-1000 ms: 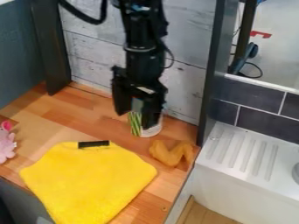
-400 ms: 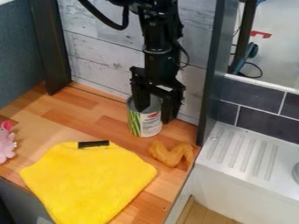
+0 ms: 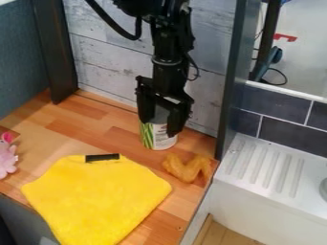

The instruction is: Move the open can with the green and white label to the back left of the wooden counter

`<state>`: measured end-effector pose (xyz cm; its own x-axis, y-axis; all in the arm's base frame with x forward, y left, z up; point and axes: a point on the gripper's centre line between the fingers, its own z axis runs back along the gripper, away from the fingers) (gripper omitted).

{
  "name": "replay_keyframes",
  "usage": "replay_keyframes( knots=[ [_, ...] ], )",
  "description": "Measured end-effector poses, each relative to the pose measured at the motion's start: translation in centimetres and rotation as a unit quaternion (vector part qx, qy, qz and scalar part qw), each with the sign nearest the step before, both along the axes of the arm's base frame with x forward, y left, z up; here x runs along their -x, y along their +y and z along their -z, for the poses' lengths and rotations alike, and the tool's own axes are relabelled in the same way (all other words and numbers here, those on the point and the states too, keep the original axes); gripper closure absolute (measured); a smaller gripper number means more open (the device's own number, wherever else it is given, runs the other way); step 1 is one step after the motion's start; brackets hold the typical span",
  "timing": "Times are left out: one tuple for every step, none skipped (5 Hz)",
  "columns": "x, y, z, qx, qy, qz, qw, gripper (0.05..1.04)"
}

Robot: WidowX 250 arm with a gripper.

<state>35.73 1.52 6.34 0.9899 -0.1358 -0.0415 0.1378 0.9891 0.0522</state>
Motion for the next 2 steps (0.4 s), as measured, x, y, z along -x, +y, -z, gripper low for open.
replay_keyframes(
  knots=[
    [-0.72, 0.16, 0.07, -0.003, -0.006, -0.002, 1.0, 0.083],
    [-1.71, 0.25, 0.22, -0.005, -0.009, 0.002, 0.9999, 0.083]
  ],
)
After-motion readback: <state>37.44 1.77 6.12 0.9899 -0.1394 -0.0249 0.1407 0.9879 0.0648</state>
